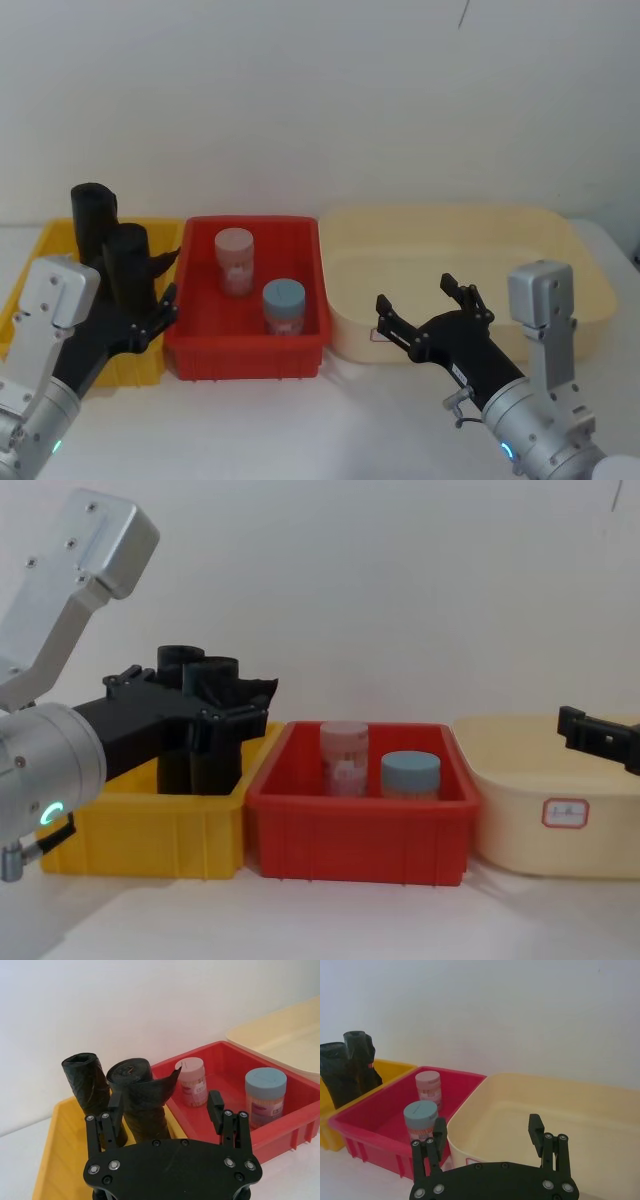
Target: Pick up the garbage bag with the one hand and transfer it to the other hand.
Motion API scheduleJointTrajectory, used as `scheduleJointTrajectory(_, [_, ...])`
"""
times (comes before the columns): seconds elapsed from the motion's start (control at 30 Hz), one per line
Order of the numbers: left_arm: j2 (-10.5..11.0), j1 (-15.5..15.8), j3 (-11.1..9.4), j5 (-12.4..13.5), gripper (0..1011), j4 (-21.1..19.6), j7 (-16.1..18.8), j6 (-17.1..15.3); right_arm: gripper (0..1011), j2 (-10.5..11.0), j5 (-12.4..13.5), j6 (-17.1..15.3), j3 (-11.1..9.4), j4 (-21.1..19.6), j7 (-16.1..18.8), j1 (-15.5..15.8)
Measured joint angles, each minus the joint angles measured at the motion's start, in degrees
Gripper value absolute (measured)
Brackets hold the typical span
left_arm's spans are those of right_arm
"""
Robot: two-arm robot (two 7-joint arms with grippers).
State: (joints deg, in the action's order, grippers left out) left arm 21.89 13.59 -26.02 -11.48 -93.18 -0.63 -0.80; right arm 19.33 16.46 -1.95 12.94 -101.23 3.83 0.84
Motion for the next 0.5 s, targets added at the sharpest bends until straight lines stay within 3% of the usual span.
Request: scheduleJointTrajectory(0.5, [0.1, -1.9, 1.5, -0.6, 1001, -1.2, 0.8, -0.1, 1004, 0.0, 0.0, 0.0, 0.0, 0.0, 0.0, 0.0])
